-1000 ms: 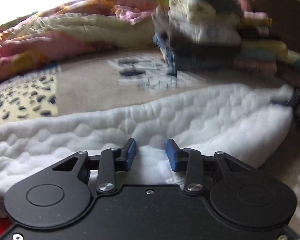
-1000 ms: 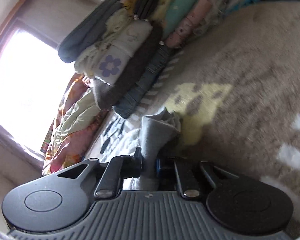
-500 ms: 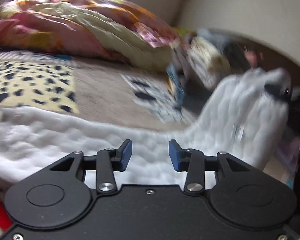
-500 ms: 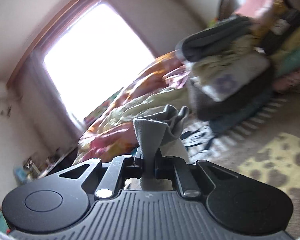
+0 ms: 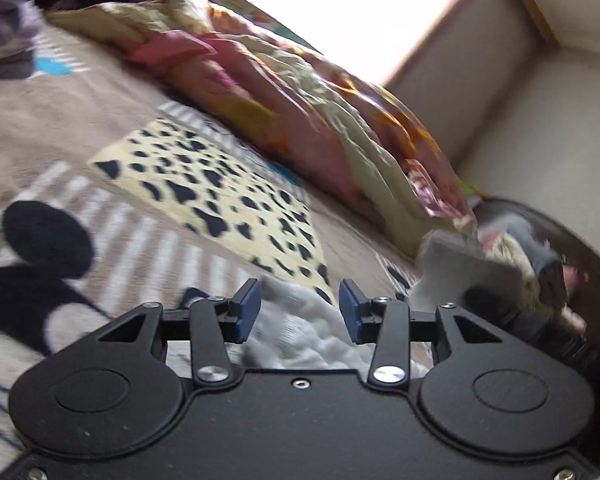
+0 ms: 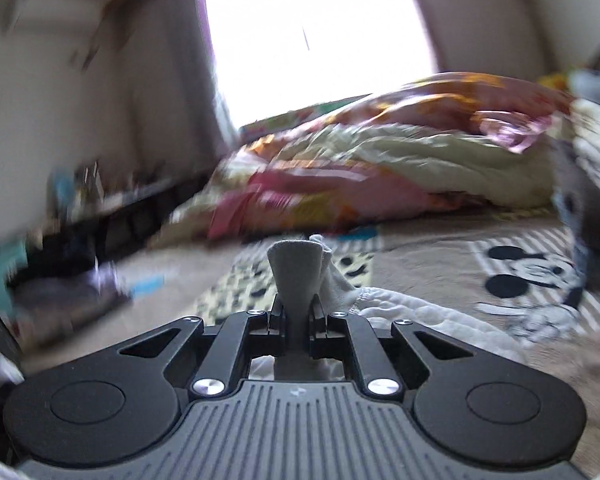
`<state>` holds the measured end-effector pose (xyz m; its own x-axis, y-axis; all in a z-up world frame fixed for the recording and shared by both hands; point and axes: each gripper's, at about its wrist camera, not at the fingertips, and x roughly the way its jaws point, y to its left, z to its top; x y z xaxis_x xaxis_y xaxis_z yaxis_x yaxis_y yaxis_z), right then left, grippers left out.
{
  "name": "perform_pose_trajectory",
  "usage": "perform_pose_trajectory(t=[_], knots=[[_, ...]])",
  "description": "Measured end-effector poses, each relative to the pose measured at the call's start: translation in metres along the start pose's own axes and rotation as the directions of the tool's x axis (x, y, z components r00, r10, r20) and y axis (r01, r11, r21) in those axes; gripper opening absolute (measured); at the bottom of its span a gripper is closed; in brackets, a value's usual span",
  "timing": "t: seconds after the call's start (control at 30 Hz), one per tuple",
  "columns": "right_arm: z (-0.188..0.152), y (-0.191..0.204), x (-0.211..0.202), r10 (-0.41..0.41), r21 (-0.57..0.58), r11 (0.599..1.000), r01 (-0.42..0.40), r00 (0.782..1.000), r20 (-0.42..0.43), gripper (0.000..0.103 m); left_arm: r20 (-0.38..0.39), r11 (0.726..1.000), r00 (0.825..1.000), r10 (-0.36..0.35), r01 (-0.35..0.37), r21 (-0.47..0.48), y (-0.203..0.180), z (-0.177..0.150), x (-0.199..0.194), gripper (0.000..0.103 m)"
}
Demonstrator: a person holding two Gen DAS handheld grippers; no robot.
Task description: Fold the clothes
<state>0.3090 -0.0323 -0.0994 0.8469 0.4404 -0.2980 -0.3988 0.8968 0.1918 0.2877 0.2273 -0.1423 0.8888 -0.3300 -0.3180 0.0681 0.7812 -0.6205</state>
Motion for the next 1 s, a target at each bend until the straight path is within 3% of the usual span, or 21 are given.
perform_pose_trajectory(t=[0.17, 0.53, 0.63, 0.8, 0.93, 1.0], knots=[[-0.025, 0.053, 0.030, -0.011, -0.201, 0.980, -0.006, 0.996, -0.088, 0.011, 0.032, 0.999, 0.999, 0.002, -0.001, -0.041, 0.011, 0.009, -0.009, 0.042], [-0.055, 0.095, 0.058, -0.078, -0.395, 0.919, 0.011, 0.985, -0.155, 0.012, 0.001, 0.997, 1.000, -0.026, 0.026, -0.075, 0.026, 0.015, -0.003, 0.042], [-0.064, 0.107, 0.058, -0.076, -0.452, 0.892, -0.006, 0.984, -0.163, 0.018, -0.007, 0.997, 1.000, -0.027, 0.026, -0.073, 0.026, 0.013, 0.000, 0.042], [-0.073, 0.126, 0.026, 0.020, -0.496, 0.864, -0.085, 0.991, -0.134, 0.041, 0.006, 0.998, 1.000, -0.024, 0.024, -0.064, 0.021, 0.014, 0.001, 0.042], [-0.073, 0.110, -0.018, 0.062, -0.411, 0.904, -0.119, 0.987, -0.150, 0.037, 0.022, 1.000, 0.999, -0.027, 0.026, 0.017, 0.007, 0.019, 0.001, 0.042], [-0.073, 0.086, -0.047, 0.038, -0.369, 0.925, -0.086, 0.990, -0.135, 0.037, 0.029, 0.997, 0.999, -0.038, 0.036, 0.072, -0.001, 0.021, 0.002, 0.042]])
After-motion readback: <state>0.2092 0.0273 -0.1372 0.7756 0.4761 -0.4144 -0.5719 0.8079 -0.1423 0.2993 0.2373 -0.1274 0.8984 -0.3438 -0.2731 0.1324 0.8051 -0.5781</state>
